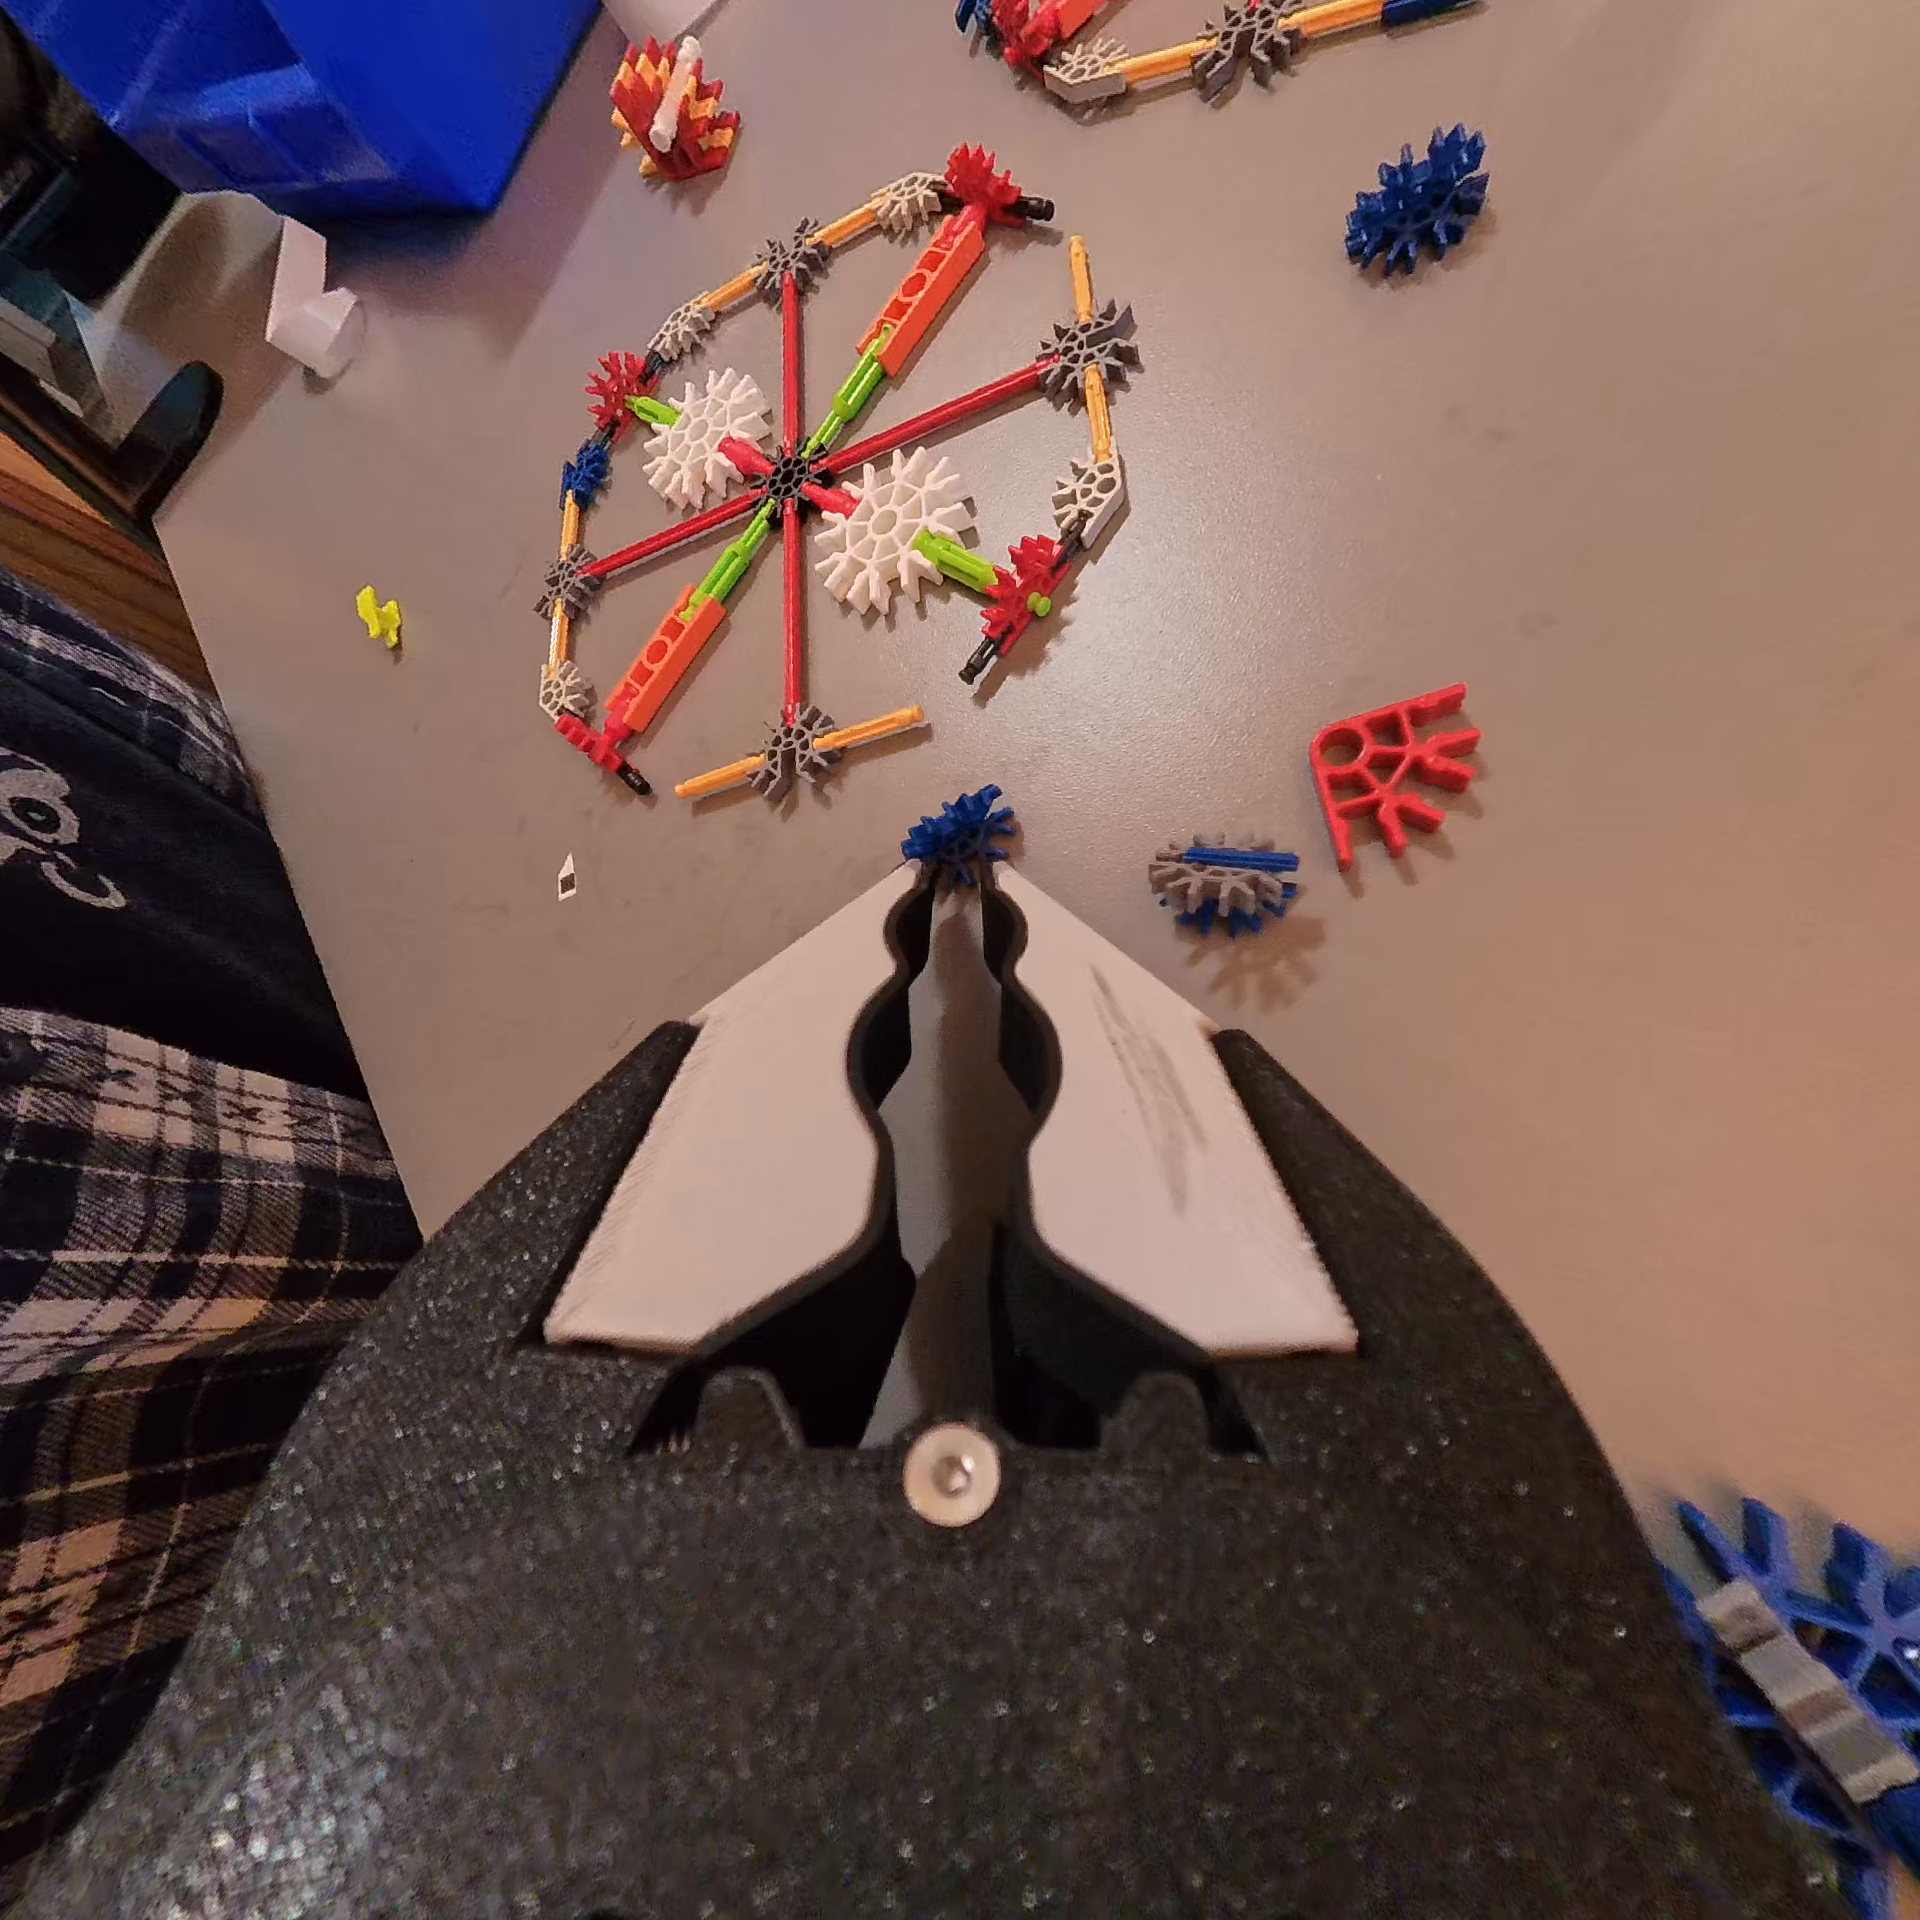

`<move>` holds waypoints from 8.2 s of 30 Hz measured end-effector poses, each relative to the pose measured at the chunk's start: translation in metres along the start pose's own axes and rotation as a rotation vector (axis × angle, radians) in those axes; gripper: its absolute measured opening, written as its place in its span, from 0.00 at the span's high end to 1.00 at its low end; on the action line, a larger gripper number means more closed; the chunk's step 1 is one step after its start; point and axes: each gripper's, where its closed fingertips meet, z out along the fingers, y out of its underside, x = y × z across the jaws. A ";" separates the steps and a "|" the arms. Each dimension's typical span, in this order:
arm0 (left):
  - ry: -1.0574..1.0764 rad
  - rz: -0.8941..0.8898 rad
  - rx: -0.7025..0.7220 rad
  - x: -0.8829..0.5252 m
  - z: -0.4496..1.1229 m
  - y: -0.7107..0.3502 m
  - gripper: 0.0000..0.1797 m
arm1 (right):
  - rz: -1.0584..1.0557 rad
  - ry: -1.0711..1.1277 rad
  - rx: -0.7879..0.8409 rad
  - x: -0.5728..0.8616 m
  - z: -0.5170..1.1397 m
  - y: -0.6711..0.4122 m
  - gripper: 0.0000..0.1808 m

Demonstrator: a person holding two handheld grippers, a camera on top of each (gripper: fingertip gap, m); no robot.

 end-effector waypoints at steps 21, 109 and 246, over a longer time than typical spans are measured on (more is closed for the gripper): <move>-0.050 0.001 -0.047 -0.023 0.001 0.008 0.21 | 0.002 -0.014 0.021 -0.001 -0.002 -0.003 0.96; 0.118 -0.100 0.145 -0.037 -0.014 -0.019 0.54 | -0.008 -0.040 0.081 -0.005 -0.007 -0.010 0.95; 0.462 -0.225 0.220 -0.010 -0.002 -0.038 0.93 | 0.006 -0.076 0.109 -0.006 -0.011 -0.013 0.94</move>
